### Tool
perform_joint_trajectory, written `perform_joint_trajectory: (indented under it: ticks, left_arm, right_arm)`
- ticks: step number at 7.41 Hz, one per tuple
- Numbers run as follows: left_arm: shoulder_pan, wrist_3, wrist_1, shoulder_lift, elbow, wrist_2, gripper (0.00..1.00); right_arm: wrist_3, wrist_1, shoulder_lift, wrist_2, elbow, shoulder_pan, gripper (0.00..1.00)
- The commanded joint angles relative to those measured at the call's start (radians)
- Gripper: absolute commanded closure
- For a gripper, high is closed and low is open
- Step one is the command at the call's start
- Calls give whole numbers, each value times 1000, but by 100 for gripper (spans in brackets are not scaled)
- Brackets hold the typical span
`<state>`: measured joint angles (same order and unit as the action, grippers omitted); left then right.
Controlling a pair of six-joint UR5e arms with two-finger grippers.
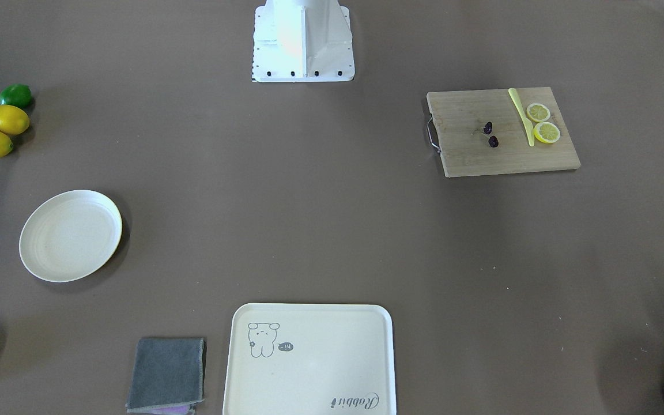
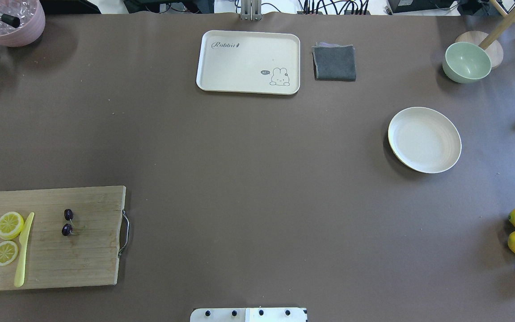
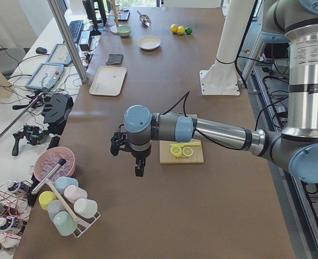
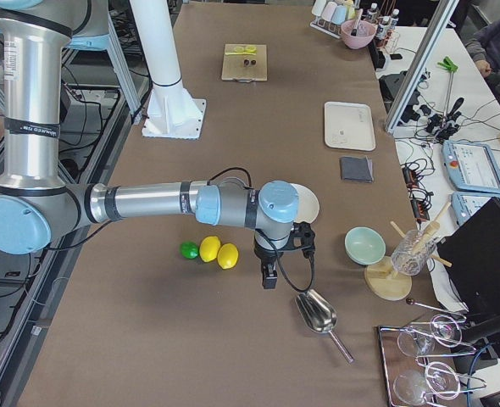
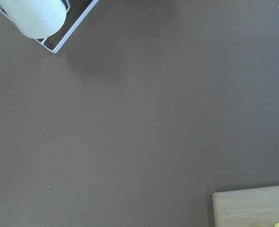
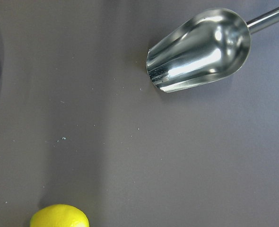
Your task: Place red cherry on plate
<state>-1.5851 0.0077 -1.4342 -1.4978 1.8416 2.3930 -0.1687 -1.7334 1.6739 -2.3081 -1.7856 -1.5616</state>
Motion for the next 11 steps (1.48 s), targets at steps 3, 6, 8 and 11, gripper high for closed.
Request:
perform_joint_trajectory:
  ticks: [3,6,8,11]
  left_arm:
    - [-4,0,0,30,76,-2,2]
    - [-60,-3,-3,-24,111,0,2]
    - [-88,-6,-70,-58,88,0,2]
    - [-88,-6,-370,-59,-45,14,2]
  right_arm:
    - [0,5,-17,-11,-20,9,0]
    - [3,197,-22,2,-124,6,0]
    - [175,259,-42,-7,-87,-12,0]
    - [199,466,-5,-30,-26,17,0]
